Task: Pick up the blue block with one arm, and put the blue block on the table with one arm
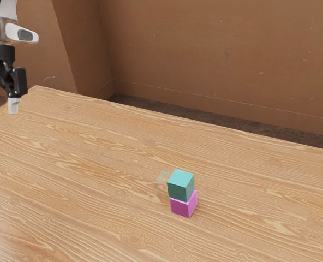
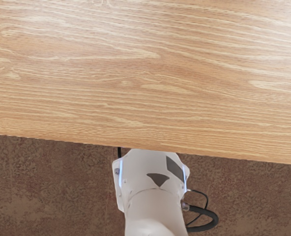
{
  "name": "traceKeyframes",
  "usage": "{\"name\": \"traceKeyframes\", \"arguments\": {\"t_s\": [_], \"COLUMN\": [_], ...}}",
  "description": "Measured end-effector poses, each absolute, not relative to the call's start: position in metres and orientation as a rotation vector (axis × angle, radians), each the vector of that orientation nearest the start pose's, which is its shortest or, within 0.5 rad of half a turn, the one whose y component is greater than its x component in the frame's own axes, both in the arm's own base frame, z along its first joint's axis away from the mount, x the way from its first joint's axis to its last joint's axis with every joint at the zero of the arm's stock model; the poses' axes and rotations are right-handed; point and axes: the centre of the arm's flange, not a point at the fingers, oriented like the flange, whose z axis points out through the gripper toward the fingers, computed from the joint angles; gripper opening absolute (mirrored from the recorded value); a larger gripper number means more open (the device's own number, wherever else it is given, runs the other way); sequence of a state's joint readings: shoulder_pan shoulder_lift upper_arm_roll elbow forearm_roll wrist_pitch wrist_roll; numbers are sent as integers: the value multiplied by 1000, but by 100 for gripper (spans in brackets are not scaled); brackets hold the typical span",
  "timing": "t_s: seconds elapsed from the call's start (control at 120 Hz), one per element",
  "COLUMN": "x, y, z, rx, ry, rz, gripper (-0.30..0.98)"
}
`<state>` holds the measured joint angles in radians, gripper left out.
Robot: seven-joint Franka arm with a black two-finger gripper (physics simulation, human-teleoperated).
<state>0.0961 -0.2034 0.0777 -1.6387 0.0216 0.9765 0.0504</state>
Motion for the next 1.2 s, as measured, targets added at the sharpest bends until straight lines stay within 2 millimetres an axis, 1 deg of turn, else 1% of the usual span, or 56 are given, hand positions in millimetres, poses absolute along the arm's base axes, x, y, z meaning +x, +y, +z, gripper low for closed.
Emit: {"name": "traceKeyframes", "arguments": {"t_s": [0.083,0.108,0.15,0.192,0.217,0.25,0.275,0.3,0.342,0.392,0.458,0.508,0.567,0.658,0.717,0.75,0.783,0.9,0.95,1.0,1.058,1.1,1.142,1.2], "x": [426,429,430,429,428,430,438,451,477,510,541,562,580,598,611,614,614,602,595,589,583,578,575,574], "y": [83,82,77,59,45,23,7,-7,-29,-53,-82,-99,-105,-102,-101,-106,-117,-160,-177,-186,-195,-204,-214,-223], "z": [660,670,700,742,764,779,780,772,752,718,681,655,634,615,595,586,582,564,551,526,507,499,495,489], "rx": [-3124,-3128,-3126,-3117,-3112,-3100,-3092,-3086,-3080,-3075,-3070,-3070,-3069,-3034,-3011,-2998,-2987,-2994,-3001,-3022,-3054,-3072,-3088,-3111], "ry": [-179,-172,-143,-75,-26,49,96,136,199,267,354,402,418,406,402,411,431,466,482,486,475,473,474,463], "rz": [542,465,314,134,41,-31,-50,-43,-12,43,84,101,100,74,84,83,74,87,99,140,174,182,178,167], "gripper": [69,69,69,69,69,69,69,69,69,69,69,69,69,69,69,69,69,69,69,69,69,69,69,69]}}
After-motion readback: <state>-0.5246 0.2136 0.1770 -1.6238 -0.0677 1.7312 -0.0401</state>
